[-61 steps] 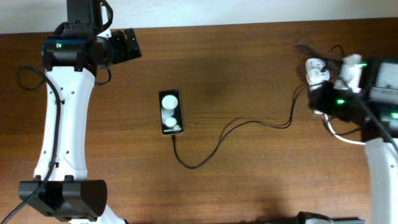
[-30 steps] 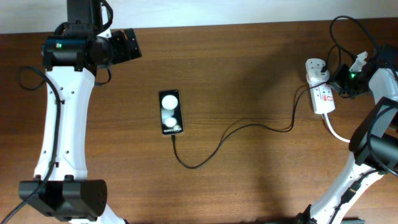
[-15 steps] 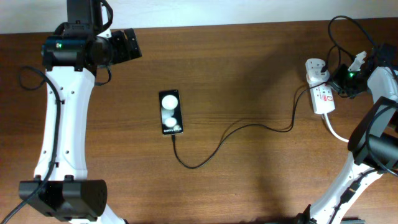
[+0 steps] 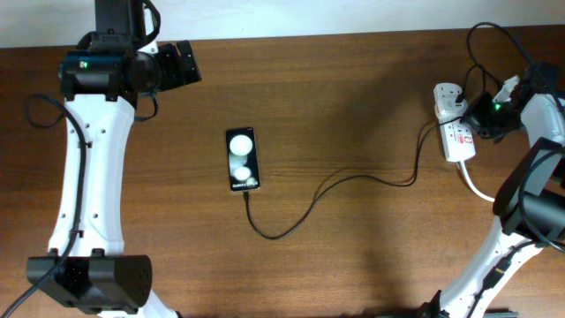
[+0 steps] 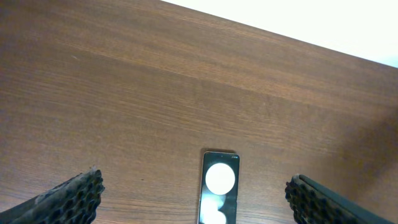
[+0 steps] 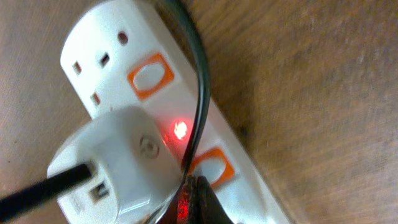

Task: Plug charger to phone and switch on socket

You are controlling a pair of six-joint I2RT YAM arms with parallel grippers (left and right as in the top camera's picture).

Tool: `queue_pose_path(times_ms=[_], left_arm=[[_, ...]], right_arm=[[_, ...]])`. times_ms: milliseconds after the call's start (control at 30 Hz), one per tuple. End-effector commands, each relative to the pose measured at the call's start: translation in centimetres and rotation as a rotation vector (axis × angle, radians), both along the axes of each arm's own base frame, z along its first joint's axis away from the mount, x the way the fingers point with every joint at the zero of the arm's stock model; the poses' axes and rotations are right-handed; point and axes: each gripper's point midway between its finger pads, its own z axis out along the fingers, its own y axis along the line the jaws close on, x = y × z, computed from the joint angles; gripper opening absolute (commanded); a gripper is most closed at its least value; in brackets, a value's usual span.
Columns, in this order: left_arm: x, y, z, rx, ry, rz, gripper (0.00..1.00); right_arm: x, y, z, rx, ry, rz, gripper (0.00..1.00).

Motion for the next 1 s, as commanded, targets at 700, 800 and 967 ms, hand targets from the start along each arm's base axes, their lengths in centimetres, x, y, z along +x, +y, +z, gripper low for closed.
queue_pose_path(times_ms=[700, 800, 967], left_arm=[[0.1, 0.3, -0.3, 0.010, 0.005, 0.012, 0.99], [0.1, 0.3, -0.3, 0.010, 0.005, 0.012, 0.99], [0.1, 0.3, -0.3, 0.010, 0.005, 0.012, 0.99]], right_arm=[[-23.3, 18.7, 33.1, -0.335, -0.479, 0.481, 0.99], [-23.3, 18.9, 33.1, -0.324, -0.483, 0.489, 0.99], [-22.3, 20.7, 30.8, -0.485, -0.671, 0.624, 0.99]])
